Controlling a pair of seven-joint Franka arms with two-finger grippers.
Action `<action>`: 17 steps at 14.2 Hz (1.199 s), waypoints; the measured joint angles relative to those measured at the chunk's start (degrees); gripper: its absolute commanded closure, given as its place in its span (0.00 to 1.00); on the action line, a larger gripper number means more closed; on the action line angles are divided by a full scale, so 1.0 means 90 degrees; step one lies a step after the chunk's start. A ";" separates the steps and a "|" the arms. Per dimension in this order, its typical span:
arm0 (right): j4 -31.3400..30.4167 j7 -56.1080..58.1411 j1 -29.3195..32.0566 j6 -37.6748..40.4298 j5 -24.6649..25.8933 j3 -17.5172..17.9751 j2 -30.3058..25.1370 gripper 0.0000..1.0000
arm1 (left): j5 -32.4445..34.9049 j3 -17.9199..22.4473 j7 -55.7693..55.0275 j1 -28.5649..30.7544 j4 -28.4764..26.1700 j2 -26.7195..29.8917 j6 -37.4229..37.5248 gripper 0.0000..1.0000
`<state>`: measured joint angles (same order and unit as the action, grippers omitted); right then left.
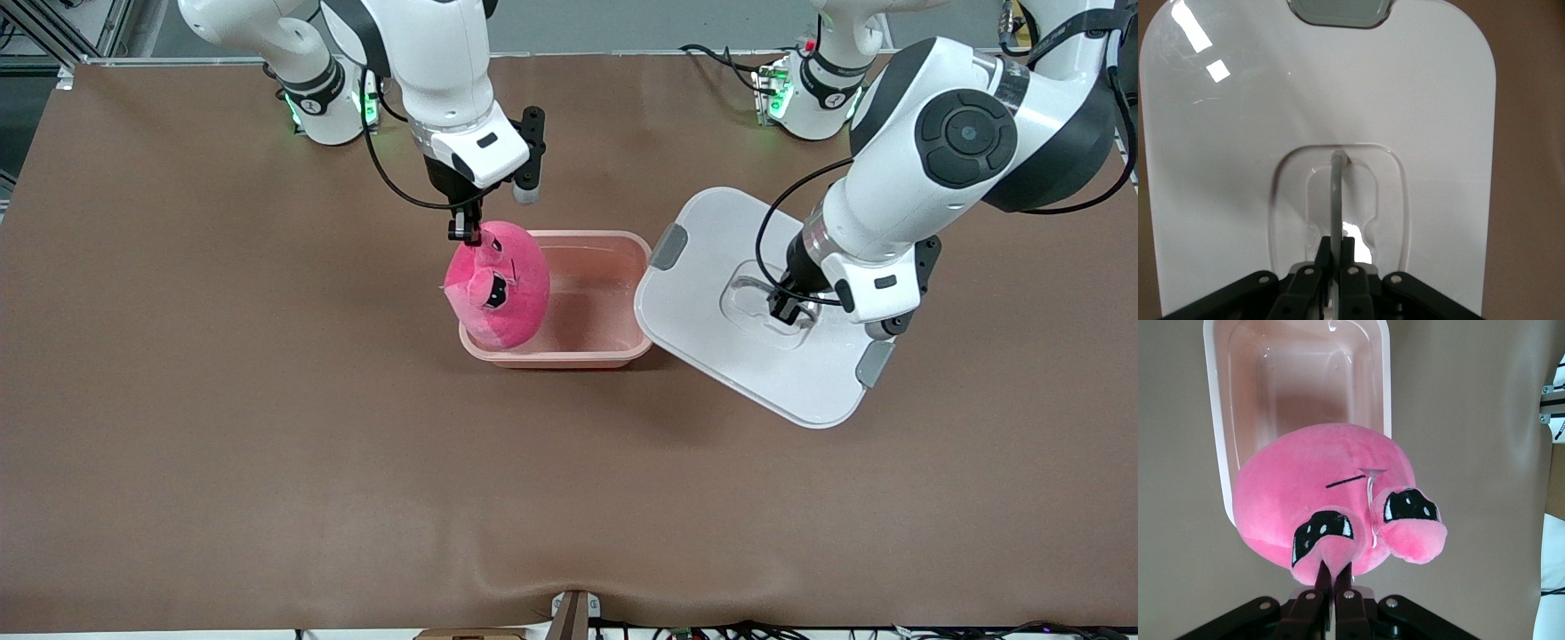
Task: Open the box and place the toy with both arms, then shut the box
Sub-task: 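Lower the toy into the container and open the right gripper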
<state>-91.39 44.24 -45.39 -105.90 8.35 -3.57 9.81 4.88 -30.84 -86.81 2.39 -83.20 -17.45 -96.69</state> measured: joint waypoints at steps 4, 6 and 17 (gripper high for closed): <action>0.0000 0.0009 -0.0063 -0.0026 0.0149 0.0001 0.0072 1.00 | -0.0004 -0.0002 0.0000 0.0000 0.0000 0.0000 0.0001 1.00; 0.0000 0.0009 -0.0065 -0.0060 0.0200 0.0000 0.0139 1.00 | -0.0004 -0.0005 0.0000 0.0000 0.0000 0.0000 0.0002 1.00; -0.0006 0.0285 -0.0063 -0.0108 0.0238 -0.0066 0.0231 1.00 | -0.0005 -0.0017 0.0000 0.0000 0.0000 0.0000 0.0011 1.00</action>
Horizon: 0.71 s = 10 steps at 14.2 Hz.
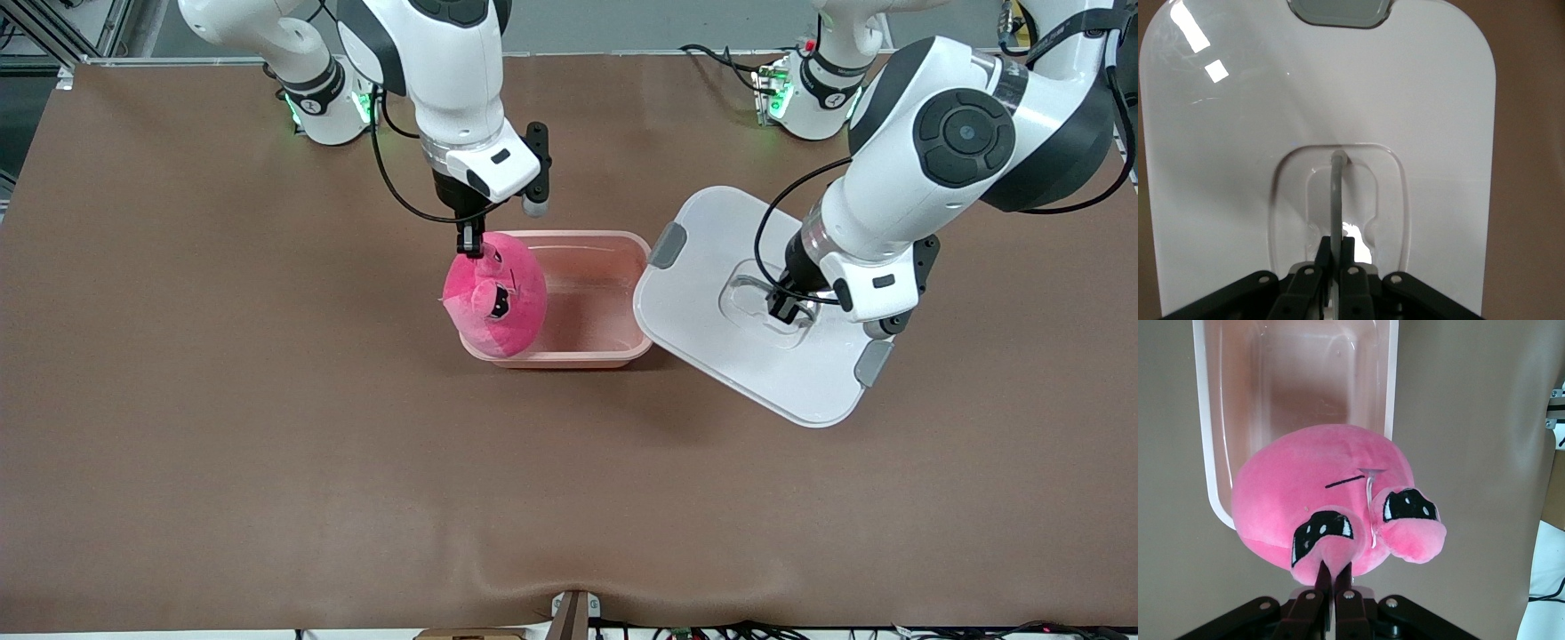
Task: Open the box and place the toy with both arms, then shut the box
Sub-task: 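Lower the toy into the container and open the right gripper, then lower the lid onto the container with the left gripper while the right gripper withdraws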
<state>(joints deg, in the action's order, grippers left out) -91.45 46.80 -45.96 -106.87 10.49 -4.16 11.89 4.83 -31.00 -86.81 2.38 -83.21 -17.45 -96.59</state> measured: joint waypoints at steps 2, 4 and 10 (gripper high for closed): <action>-0.0001 0.0000 0.0000 0.0002 0.0000 0.0000 0.0010 0.72 | 0.0000 0.0000 0.0000 0.0000 0.0000 0.0000 0.0000 1.00; -0.0002 0.0000 0.0000 0.0009 0.0000 -0.0003 0.0014 0.25 | 0.0000 -0.0001 0.0000 0.0000 0.0000 0.0000 0.0000 1.00; -0.0002 0.0006 0.0003 0.0017 0.0001 -0.0026 0.0051 0.00 | 0.0000 -0.0001 0.0000 0.0000 0.0000 0.0000 0.0001 1.00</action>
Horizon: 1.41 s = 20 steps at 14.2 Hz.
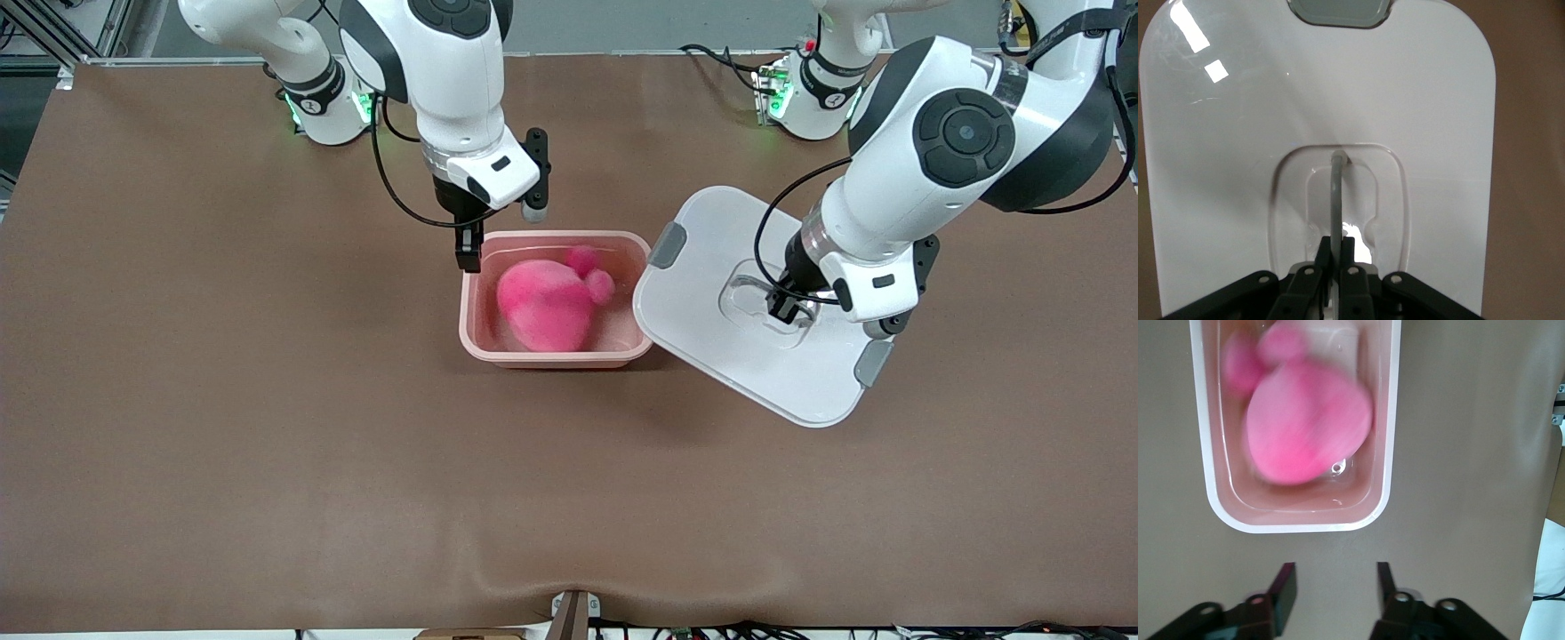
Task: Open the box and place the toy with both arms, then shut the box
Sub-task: 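Lower the lid onto the container with the left gripper while the right gripper withdraws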
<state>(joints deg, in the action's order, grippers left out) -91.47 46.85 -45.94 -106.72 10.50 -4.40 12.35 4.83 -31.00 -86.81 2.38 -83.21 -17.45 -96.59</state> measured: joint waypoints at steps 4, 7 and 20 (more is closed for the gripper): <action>0.0001 0.0036 0.0037 -0.0003 0.0003 -0.0013 0.0000 0.00 | 0.0000 -0.0001 0.0000 0.0000 0.0000 0.0000 0.0000 1.00; 0.0009 0.0148 0.0331 0.0001 0.0003 -0.0045 -0.0002 0.00 | -0.0173 -0.0023 -0.0144 -0.0030 -0.0002 0.0000 0.0000 1.00; 0.0134 0.0163 0.2997 0.1010 -0.0634 -0.0121 -0.0316 0.00 | 0.0848 -0.0121 -0.4803 -0.1964 -0.0184 -0.0767 -0.1691 1.00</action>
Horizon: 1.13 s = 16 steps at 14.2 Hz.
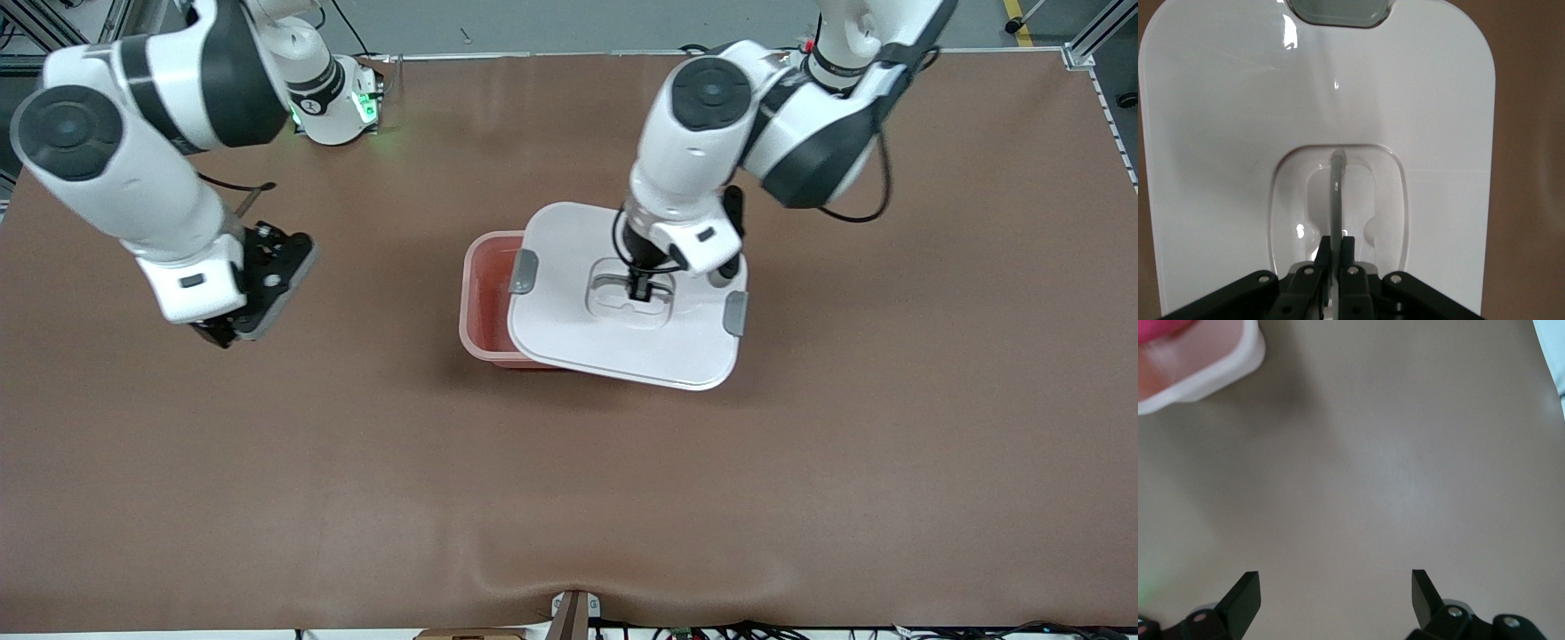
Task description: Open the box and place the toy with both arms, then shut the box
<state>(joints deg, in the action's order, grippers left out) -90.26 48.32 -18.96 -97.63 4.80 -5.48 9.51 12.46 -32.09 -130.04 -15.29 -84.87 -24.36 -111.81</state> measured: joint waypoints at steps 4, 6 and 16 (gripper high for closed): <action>0.0253 -0.0476 0.0712 0.0467 -0.0004 -0.0008 -0.0048 0.00 | 0.1247 0.0003 -0.2021 -0.0746 -0.0013 -0.0573 -0.0458 1.00; 0.0412 -0.0986 0.1009 0.0773 -0.0008 -0.0011 -0.0053 0.00 | 0.1665 0.0006 -0.2664 -0.0983 -0.0013 -0.0810 -0.0537 1.00; 0.0727 -0.2437 0.1942 0.1345 -0.0484 -0.0049 -0.0361 0.00 | 0.1744 0.0019 -0.3056 -0.1346 -0.0013 -0.1057 -0.0658 1.00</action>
<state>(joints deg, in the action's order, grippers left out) -83.72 26.39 -1.49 -85.53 0.44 -5.92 6.26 28.16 -31.92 -157.54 -27.41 -84.98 -33.86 -117.73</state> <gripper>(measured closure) 0.000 0.930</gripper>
